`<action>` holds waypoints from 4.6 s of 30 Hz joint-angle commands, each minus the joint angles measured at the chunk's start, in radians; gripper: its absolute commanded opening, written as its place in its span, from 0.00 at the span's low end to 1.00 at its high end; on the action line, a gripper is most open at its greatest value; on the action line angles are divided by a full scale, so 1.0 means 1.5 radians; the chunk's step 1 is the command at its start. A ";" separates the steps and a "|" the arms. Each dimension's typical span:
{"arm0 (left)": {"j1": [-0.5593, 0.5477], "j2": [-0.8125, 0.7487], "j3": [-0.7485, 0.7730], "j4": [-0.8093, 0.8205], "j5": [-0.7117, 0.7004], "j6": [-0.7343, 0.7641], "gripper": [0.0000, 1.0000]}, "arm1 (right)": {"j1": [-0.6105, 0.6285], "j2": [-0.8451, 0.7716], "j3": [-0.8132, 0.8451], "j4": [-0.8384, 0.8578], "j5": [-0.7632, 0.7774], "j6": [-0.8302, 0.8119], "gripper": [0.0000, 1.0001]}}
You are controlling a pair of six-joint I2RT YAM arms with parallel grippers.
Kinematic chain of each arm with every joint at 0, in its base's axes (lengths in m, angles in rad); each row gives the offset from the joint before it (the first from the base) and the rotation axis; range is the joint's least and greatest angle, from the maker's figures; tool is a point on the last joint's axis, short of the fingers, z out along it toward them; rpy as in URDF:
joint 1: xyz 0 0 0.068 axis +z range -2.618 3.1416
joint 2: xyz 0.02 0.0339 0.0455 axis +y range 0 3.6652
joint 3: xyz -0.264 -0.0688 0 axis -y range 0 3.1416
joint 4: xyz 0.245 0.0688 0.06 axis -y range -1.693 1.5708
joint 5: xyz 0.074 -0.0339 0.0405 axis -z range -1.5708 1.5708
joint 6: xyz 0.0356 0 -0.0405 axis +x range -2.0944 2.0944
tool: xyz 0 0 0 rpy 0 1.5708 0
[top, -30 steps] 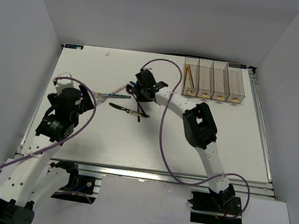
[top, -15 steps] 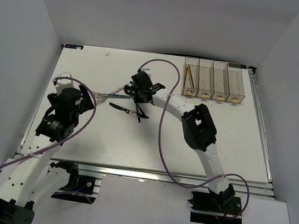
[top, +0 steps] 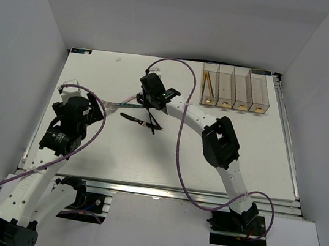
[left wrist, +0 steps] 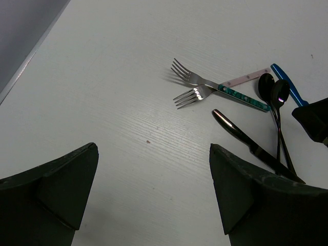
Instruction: Sort the eating utensils into containers
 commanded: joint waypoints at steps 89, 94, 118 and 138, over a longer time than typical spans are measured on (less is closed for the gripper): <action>-0.013 0.001 -0.001 0.003 0.011 0.002 0.98 | -0.013 0.061 0.052 0.022 0.008 -0.045 0.31; -0.014 0.001 -0.002 0.003 0.011 0.002 0.98 | -0.015 0.071 0.061 0.016 -0.010 -0.054 0.30; -0.014 0.003 -0.001 0.005 0.013 0.003 0.98 | -0.036 0.107 0.058 -0.006 -0.019 -0.049 0.24; -0.016 0.001 -0.002 0.001 0.011 0.002 0.98 | -0.079 -0.108 -0.057 0.059 -0.142 -0.025 0.00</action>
